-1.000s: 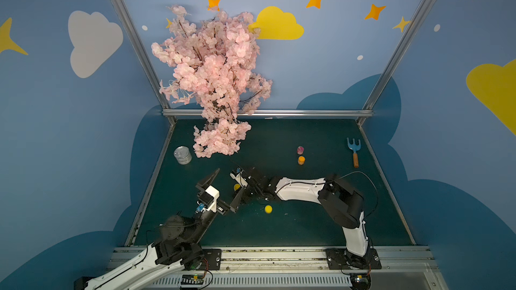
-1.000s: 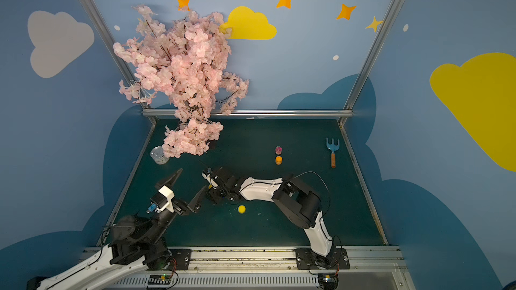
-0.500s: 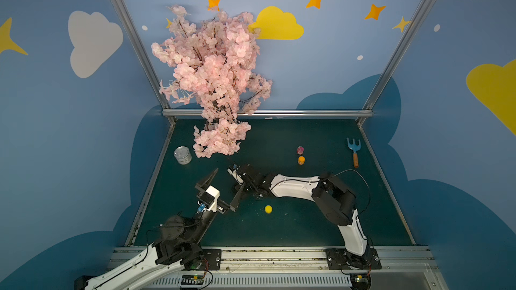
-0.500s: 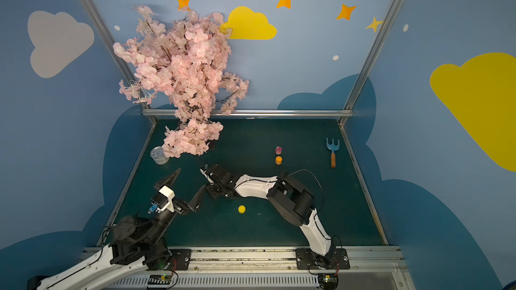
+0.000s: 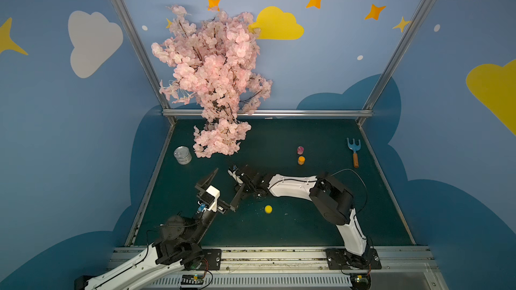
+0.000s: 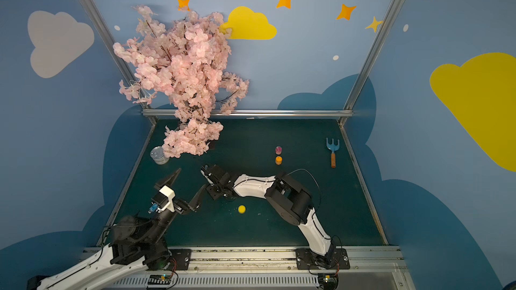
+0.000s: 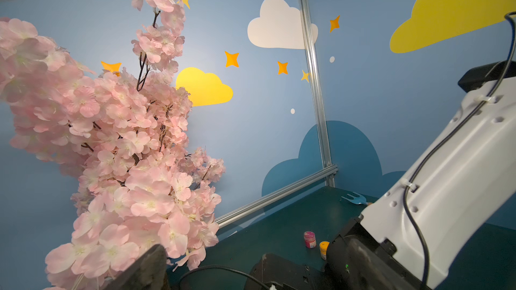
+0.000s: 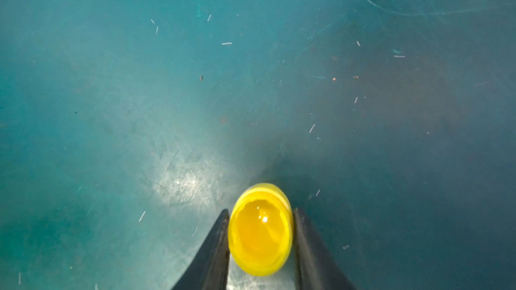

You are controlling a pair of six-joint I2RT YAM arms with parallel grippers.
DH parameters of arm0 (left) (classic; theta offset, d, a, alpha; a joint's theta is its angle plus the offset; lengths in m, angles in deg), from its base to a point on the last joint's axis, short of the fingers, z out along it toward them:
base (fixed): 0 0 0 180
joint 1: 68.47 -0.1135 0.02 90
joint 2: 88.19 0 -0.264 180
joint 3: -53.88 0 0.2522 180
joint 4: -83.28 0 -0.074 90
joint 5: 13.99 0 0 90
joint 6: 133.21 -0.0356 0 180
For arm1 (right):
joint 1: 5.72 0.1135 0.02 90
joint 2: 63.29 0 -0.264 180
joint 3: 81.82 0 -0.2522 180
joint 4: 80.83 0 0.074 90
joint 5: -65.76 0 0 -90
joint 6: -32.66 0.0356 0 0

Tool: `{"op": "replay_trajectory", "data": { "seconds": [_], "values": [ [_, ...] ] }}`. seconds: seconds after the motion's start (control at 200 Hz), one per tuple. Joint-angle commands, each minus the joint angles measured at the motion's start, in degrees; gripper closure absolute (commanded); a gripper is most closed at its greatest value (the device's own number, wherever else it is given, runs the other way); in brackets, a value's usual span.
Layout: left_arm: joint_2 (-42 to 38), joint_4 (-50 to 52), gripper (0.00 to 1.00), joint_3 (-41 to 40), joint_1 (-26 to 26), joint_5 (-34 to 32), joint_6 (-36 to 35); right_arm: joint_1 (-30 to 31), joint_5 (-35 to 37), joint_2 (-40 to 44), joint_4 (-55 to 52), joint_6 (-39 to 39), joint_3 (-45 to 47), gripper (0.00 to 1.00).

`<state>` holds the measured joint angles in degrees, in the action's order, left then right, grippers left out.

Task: Close the paint jar lid
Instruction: Pick up the paint jar from the center of the board.

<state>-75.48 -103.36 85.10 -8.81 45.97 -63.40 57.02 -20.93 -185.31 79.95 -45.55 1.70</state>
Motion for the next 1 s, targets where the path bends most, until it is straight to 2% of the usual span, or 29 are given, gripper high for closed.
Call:
{"op": "replay_trajectory", "data": {
  "seconds": [0.0,0.125,0.185,0.601,0.776,0.996],
  "values": [
    [0.21,-0.69,0.0,0.34,0.15,-0.47,-0.18,0.25,0.49,-0.91,-1.14,0.35,-1.48,0.66],
    [0.3,-0.69,0.0,0.33,0.1,-0.37,-0.11,0.22,0.51,-1.5,-1.83,0.2,-2.68,0.57],
    [0.38,-0.6,0.0,0.44,0.14,-0.28,-0.06,0.29,0.62,-1.88,-2.41,0.07,-3.41,0.57],
    [0.3,-0.43,0.0,0.55,0.11,-0.19,0.08,0.35,0.55,-2.61,-3.38,0.07,-4.21,0.74],
    [0.36,-0.78,0.0,0.22,0.09,-0.29,-0.18,0.11,4.24,-1.31,-7.13,-0.4,-4.29,0.78],
    [2.24,-1.29,0.0,0.2,0.11,0.26,-0.68,-0.07,9.34,5.97,-7.03,-1.32,4.47,0.78]
  ]
}}
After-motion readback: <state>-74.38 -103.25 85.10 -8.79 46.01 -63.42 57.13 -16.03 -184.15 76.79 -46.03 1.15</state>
